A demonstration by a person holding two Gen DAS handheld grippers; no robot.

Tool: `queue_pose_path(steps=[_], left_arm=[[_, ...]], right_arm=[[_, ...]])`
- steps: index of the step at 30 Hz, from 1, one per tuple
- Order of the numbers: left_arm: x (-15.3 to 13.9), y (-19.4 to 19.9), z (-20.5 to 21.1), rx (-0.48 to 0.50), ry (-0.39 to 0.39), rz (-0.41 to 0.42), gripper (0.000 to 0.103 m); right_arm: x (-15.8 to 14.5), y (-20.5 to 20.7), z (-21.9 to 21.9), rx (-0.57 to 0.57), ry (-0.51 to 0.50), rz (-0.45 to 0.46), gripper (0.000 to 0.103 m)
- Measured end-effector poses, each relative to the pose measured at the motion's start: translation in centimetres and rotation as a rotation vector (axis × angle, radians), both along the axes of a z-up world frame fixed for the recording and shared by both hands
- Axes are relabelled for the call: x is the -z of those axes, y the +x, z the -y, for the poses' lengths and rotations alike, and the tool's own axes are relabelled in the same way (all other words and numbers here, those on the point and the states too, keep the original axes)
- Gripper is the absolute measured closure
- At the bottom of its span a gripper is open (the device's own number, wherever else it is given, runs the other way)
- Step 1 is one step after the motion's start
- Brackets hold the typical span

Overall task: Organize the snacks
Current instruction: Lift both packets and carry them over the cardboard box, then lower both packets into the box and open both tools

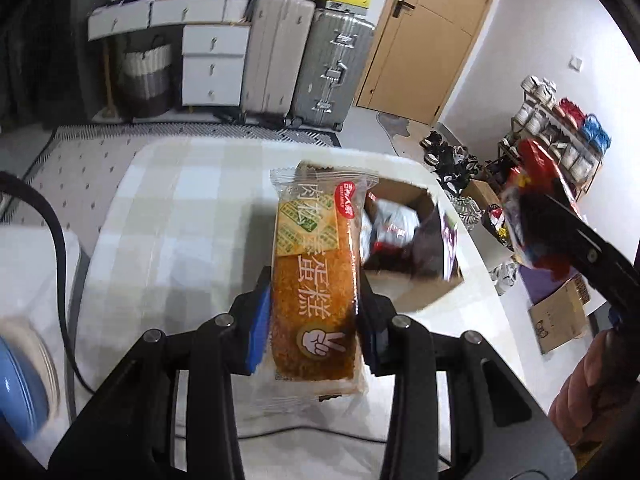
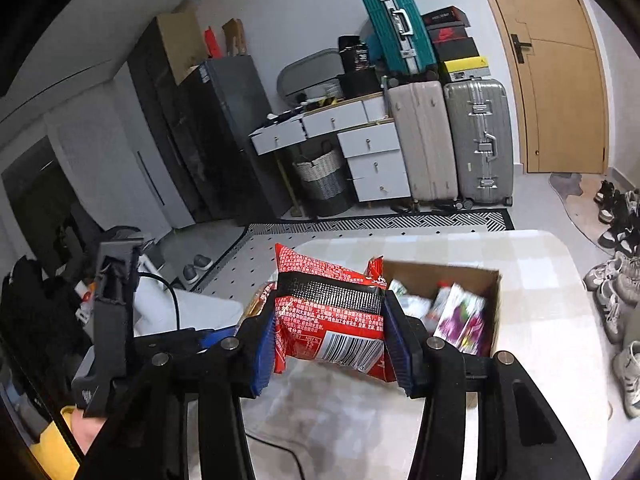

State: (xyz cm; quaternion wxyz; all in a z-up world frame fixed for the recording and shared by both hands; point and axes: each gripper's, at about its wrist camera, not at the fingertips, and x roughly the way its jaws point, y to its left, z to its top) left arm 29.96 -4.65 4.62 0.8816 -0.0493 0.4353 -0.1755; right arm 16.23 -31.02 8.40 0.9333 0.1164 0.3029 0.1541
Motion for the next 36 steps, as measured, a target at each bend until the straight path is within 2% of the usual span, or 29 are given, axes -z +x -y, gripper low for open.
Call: queue_pose_path(steps=[2,5,9,12,17,22,26,29,36], left_arm=[[-0.1,1.5,1.6,0.026,0.01,0.002,0.069],[-0.3,3.5,3.4,0.05,-0.016,0.0,0.069],[1.0,6.1,5.9,0.075,-0.028,-0.024,0.069],[2.4,7.5,7.0,0.075,-0.045,-0.052,0.069],[4.5,8.6,8.9,0.094,-0.033,-0.069,0.069],[6.1,9.6,8.9,0.095,-0.062,-0.11,0.069],[7.0,10.5,9.5,0.092,-0.057,-0.12,0.069],[7.4,11.2,9.5,0.091,-0.083,-0.141,0.068],[6.9,10.7,9.4,0.091,-0.059,-0.123,0.068]], right_arm=[[-0.1,1.7,0.9,0.015,0.007,-0.011,0.055],[0.0,5.0,2.2,0.04,-0.013,-0.042,0.055],[0.8,9.1,3.7,0.045,-0.048,-0.09,0.055],[2.4,11.8,4.5,0.043,-0.06,-0.143,0.055],[6.0,15.1,6.5,0.015,0.004,-0.244,0.055],[8.2,16.4,6.5,-0.021,0.008,-0.303,0.054],[9.4,17.3,6.3,-0.009,0.014,-0.358,0.054],[10.1,17.7,6.2,0.006,0.006,-0.39,0.054],[10.5,17.8,5.7,0.023,-0.005,-0.402,0.054]])
